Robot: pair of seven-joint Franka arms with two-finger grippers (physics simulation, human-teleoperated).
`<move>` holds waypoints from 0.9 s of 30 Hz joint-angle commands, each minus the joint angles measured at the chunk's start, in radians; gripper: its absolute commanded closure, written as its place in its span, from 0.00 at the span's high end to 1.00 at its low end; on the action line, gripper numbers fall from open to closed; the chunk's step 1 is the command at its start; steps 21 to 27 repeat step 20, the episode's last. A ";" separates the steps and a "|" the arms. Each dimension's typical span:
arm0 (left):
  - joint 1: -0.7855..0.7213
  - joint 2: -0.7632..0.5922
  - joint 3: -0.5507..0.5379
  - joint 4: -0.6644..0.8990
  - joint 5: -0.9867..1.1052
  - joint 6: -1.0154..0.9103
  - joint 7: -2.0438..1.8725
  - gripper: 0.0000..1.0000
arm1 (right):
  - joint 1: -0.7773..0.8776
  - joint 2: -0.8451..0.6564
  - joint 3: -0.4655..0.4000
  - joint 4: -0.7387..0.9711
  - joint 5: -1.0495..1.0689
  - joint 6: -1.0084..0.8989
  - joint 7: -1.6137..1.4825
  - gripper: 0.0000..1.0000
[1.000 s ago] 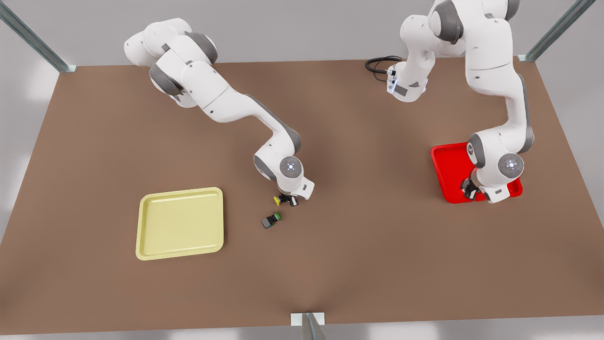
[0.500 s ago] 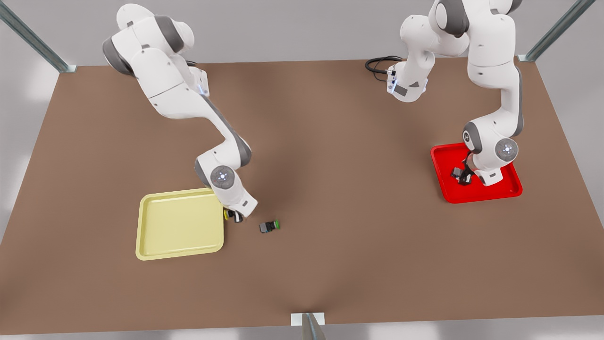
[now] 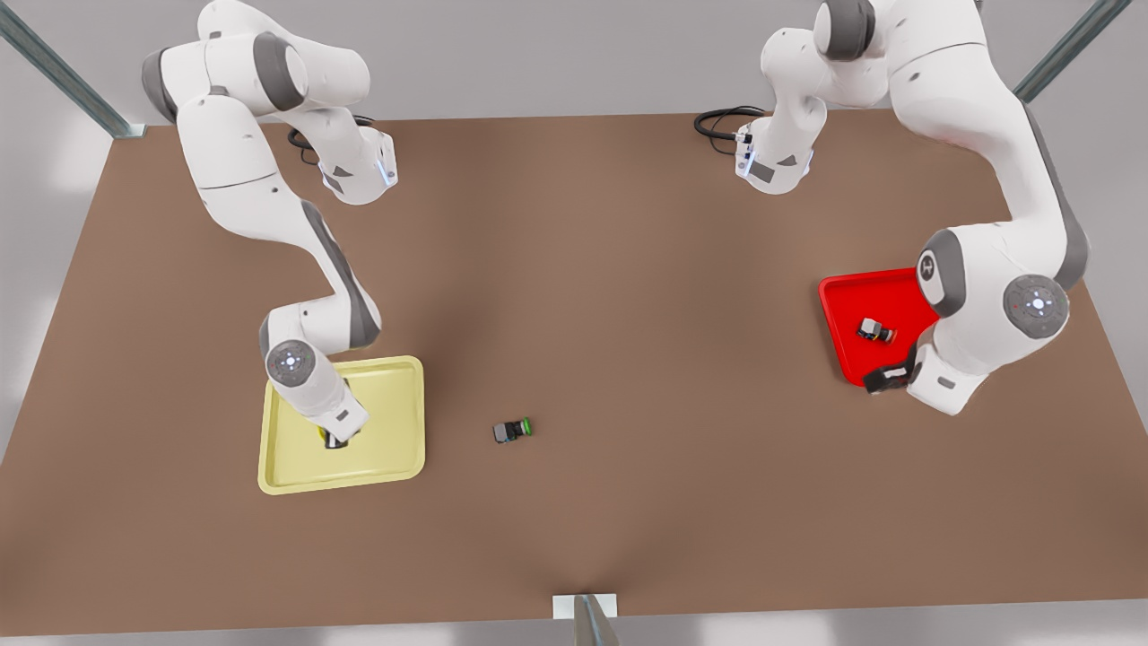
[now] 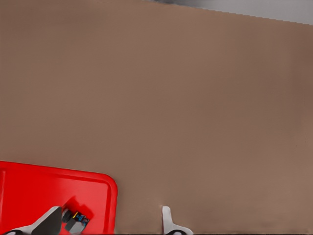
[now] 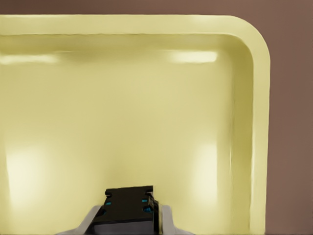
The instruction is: Place the switches on the corresponding trays according to their colors
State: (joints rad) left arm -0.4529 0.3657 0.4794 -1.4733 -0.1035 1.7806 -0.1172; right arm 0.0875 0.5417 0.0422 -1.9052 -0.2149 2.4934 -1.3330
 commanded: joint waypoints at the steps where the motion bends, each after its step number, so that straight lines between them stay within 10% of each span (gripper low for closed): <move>1: 0.003 -0.004 -0.015 0.043 0.010 -0.050 0.001 1.00 | 0.000 0.000 0.001 0.000 0.000 -0.001 0.000 1.00; 4: 0.245 -0.109 -0.384 0.140 0.192 -0.173 0.042 1.00 | 0.000 -0.005 0.001 0.000 0.000 -0.002 0.002 1.00; 7: 0.307 -0.192 -0.489 0.128 0.222 -0.210 0.042 1.00 | 0.012 -0.172 0.005 0.025 0.025 -0.139 0.040 1.00; 14: 0.299 -0.191 -0.492 0.128 0.223 -0.208 0.034 1.00 | -0.028 -0.347 -0.002 0.288 0.035 -0.723 1.279 1.00; 27: 0.296 -0.189 -0.492 0.126 0.223 -0.210 0.031 1.00 | -0.089 -0.374 -0.028 0.391 0.108 -0.812 1.341 1.00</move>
